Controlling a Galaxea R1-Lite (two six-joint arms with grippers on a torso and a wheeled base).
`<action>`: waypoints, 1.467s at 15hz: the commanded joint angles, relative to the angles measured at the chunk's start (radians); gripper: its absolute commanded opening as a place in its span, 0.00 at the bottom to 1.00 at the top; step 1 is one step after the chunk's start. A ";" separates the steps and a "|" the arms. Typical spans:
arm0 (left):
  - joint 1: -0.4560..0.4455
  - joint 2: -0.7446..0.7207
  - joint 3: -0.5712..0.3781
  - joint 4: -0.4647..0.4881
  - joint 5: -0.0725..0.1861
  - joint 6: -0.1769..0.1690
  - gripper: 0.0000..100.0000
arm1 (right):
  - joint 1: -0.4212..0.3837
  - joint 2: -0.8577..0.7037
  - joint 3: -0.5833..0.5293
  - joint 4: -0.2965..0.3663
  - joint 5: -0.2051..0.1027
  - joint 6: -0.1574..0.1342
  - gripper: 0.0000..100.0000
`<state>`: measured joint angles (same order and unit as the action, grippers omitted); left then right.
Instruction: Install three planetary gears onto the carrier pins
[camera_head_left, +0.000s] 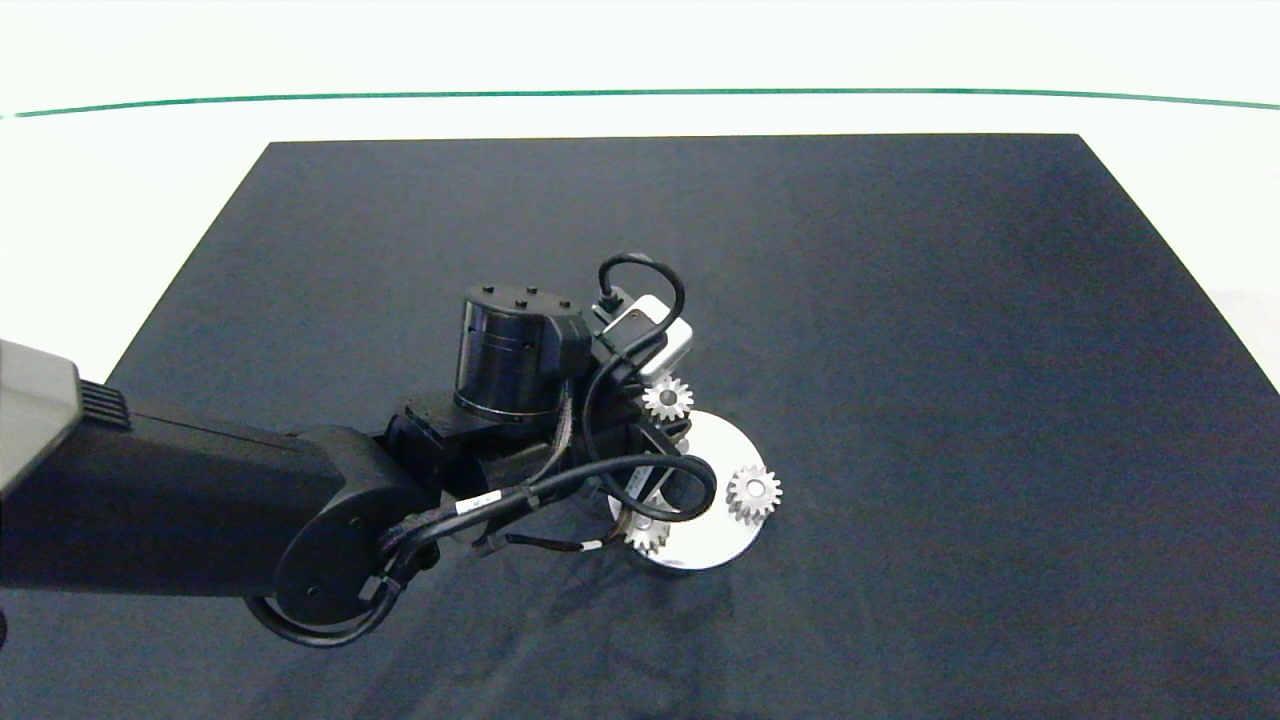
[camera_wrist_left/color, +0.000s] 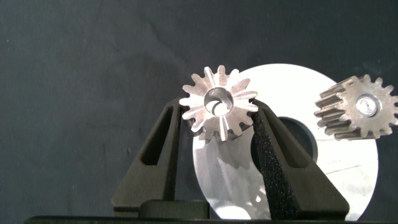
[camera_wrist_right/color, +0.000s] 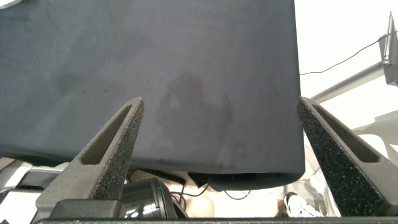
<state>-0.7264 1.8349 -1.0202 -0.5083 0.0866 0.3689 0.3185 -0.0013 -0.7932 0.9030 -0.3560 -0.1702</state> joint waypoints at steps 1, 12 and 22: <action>-0.001 -0.006 0.006 -0.003 0.001 0.001 0.10 | -0.001 0.001 0.000 0.005 -0.001 -0.002 1.00; -0.011 -0.003 0.023 -0.009 0.001 -0.010 0.10 | 0.001 0.001 0.002 0.005 -0.001 -0.002 1.00; -0.015 0.004 0.003 -0.010 0.001 -0.012 0.10 | 0.001 0.001 0.005 0.005 -0.001 -0.002 1.00</action>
<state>-0.7398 1.8377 -1.0168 -0.5151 0.0866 0.3564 0.3185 -0.0013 -0.7885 0.9030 -0.3555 -0.1702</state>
